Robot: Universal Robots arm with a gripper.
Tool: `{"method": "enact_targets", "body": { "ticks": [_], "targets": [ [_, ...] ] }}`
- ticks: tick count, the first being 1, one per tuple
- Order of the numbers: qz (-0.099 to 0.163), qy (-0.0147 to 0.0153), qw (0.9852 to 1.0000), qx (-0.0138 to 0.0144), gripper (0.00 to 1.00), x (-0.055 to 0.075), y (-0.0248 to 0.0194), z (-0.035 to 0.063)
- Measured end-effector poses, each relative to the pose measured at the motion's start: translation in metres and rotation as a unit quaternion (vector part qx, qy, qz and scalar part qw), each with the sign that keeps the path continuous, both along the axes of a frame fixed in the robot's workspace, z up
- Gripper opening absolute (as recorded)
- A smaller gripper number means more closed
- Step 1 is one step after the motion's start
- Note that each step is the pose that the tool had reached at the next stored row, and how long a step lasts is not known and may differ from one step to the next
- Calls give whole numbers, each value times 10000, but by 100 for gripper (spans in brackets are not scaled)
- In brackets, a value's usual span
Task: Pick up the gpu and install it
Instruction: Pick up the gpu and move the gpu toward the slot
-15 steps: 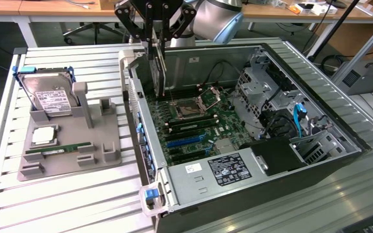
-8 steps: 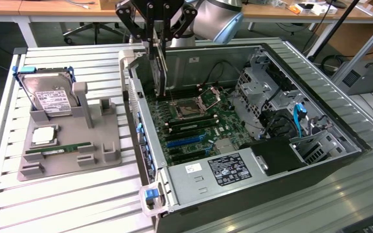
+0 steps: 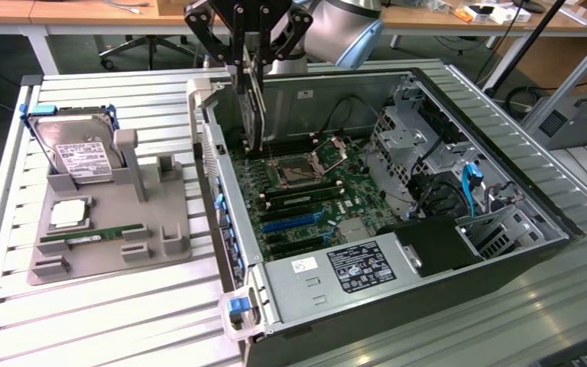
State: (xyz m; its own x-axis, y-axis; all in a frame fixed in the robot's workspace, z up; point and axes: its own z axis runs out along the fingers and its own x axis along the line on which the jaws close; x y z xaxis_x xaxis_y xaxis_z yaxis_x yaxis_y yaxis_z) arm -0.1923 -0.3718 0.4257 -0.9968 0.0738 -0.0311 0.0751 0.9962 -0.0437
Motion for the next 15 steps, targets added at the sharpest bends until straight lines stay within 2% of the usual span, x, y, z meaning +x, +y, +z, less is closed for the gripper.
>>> {"method": "enact_targets", "body": {
  "ticks": [15],
  "targets": [
    [0, 0, 10000, -1, 27, 47, 0, -2]
  ]
}}
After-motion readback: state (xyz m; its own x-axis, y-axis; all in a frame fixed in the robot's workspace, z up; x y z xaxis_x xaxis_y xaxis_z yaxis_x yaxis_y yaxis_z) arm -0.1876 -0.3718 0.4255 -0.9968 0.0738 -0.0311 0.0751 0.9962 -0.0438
